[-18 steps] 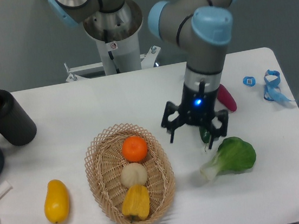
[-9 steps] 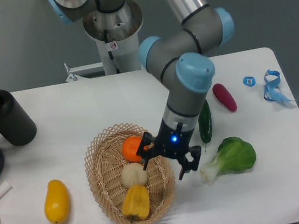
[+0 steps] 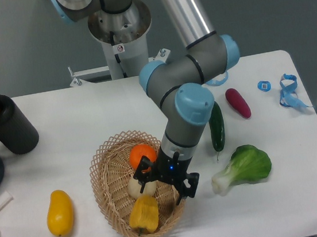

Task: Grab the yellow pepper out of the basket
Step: 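Move the open gripper over the basket toward the yellow bell pepper, then lower the gripper around the yellow bell pepper in the basket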

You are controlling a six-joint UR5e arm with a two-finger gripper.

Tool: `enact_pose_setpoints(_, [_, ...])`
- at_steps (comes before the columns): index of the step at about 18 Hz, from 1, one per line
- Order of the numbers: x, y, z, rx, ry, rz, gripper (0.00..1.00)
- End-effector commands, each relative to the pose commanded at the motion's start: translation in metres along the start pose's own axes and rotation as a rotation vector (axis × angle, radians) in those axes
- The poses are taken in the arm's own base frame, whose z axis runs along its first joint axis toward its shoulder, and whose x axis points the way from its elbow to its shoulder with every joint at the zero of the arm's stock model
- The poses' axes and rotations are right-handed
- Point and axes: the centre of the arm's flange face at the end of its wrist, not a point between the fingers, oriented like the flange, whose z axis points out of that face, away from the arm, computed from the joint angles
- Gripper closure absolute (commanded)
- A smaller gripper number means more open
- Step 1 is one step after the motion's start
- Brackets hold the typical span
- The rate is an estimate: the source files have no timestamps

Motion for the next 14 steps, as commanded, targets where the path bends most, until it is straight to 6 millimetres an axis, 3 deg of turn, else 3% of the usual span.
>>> enact_pose_setpoints(14, [-0.004,-0.004,0.014,-0.017,-0.003,-0.098,0.0])
